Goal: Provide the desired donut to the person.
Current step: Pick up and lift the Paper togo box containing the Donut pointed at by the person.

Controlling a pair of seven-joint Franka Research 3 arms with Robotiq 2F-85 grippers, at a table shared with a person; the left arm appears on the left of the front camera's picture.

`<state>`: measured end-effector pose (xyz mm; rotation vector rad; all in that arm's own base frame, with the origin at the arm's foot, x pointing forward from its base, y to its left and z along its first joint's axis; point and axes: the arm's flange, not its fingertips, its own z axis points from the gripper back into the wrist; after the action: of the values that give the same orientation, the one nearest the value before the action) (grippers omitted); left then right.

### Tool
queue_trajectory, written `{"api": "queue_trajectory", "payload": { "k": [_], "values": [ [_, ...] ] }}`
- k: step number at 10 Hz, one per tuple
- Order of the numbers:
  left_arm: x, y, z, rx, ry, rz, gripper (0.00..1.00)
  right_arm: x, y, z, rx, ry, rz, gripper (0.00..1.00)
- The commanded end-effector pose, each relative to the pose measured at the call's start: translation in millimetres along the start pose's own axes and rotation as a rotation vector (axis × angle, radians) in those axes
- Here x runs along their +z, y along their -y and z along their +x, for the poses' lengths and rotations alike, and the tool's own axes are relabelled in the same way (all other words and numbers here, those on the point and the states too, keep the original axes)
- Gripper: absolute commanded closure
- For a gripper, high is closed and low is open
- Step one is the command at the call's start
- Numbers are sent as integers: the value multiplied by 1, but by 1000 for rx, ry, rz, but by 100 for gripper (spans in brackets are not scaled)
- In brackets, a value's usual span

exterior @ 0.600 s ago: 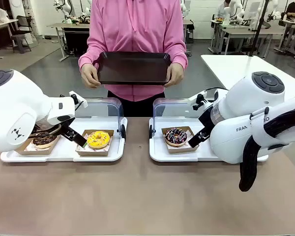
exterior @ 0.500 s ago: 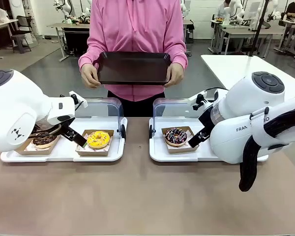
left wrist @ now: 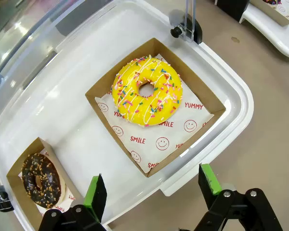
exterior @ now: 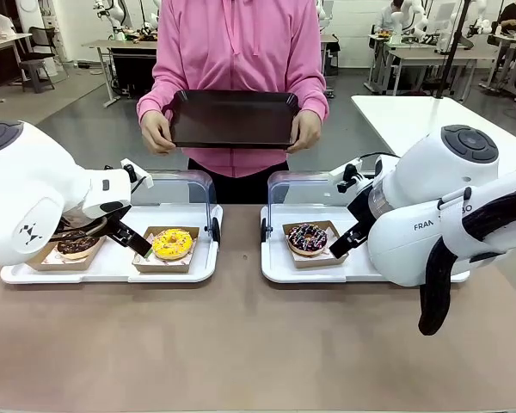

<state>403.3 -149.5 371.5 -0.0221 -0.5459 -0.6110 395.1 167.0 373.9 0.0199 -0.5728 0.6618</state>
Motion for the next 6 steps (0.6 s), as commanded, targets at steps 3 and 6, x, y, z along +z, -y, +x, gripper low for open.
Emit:
{"api": "queue_trajectory", "payload": {
  "k": [3,6],
  "values": [
    [0,0,0,0,0,0,0,0,0,0,0,0,0,0],
    [0,0,0,0,0,0,0,0,0,0,0,0,0,0]
  ]
}}
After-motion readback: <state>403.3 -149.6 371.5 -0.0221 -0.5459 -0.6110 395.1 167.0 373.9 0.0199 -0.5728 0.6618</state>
